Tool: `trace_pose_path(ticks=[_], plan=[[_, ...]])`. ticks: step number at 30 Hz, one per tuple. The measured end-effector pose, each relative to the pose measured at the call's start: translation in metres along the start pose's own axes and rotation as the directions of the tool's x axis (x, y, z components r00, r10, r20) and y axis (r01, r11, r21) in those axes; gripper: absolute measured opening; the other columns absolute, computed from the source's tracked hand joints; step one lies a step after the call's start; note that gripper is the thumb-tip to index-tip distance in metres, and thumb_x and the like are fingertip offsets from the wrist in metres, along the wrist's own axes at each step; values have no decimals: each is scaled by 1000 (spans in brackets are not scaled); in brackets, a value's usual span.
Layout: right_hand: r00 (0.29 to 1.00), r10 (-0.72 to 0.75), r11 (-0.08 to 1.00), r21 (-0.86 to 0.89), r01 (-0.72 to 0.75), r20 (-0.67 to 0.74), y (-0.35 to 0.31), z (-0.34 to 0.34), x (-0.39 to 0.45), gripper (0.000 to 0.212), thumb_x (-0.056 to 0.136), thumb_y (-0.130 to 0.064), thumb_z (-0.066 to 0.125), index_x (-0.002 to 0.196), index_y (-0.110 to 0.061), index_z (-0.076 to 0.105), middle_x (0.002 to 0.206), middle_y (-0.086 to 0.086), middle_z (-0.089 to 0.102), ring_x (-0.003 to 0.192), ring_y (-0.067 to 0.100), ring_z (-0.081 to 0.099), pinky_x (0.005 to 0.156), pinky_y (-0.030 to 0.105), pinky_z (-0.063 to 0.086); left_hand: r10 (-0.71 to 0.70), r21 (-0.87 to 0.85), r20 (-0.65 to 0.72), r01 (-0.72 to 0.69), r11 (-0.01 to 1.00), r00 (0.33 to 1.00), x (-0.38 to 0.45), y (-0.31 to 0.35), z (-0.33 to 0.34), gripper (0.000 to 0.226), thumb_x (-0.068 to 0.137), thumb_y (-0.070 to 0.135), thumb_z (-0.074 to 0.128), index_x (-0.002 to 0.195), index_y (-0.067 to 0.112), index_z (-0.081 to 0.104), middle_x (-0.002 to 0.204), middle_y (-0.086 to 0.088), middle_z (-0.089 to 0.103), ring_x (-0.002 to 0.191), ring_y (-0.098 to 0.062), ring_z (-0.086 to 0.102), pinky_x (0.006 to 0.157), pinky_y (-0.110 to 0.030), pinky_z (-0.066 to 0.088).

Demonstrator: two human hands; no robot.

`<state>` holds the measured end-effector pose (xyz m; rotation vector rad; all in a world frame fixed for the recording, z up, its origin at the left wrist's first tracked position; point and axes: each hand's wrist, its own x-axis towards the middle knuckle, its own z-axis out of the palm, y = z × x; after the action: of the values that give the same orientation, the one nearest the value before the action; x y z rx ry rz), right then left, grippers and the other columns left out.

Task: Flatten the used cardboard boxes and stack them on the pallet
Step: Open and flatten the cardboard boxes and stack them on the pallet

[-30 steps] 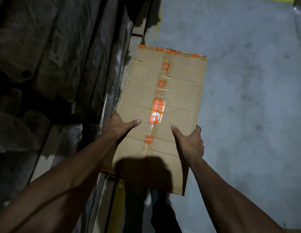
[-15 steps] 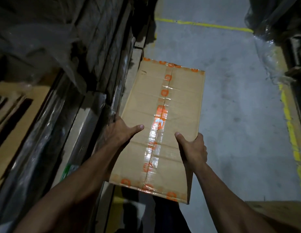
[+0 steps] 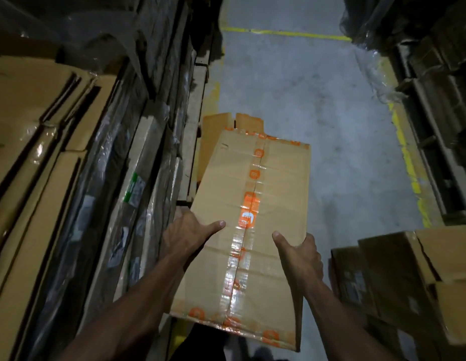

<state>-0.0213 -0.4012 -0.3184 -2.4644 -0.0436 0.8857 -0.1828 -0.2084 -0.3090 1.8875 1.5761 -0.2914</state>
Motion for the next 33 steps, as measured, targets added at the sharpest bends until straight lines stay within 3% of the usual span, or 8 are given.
trace_pose_path(ticks=[6,17,24,30,33], plan=[[1000,17,999,44,-17,18,99,-8,-39,87,73,-77,64,137,-22,43,130,8,60,117,36,57,100,53,47,-6,112,-17,8,994,1000,-80,-30,58,101,65,88,60,128,10,49,124,-15,64,115,-36,60,80,-38,42],[986,134,991,-21,-132,103,262,13,-108,87,80,-73,64,144,-20,39,137,10,56,122,36,54,99,47,45,-34,191,31,28,981,999,-185,-127,167,103,62,96,49,122,12,48,119,-14,65,108,-35,63,83,-41,50],[977,191,981,-51,-186,99,325,77,-109,83,79,-74,61,142,-23,41,132,9,59,119,35,56,100,49,47,-62,120,81,52,991,995,-175,-195,234,110,59,96,50,129,12,44,123,-15,63,109,-37,62,89,-46,52],[985,173,985,-17,-173,-26,370,132,-75,74,82,-69,63,137,-22,46,127,11,60,118,37,55,98,47,43,5,67,72,-10,998,997,-133,-225,302,100,73,82,59,138,8,41,128,-19,62,118,-39,59,95,-46,47],[981,168,986,9,-168,-94,396,158,-56,75,81,-69,63,137,-22,48,128,13,62,119,40,56,101,48,42,18,100,77,-26,995,997,-114,-232,337,96,77,78,59,139,7,40,131,-19,60,120,-39,57,91,-42,44]])
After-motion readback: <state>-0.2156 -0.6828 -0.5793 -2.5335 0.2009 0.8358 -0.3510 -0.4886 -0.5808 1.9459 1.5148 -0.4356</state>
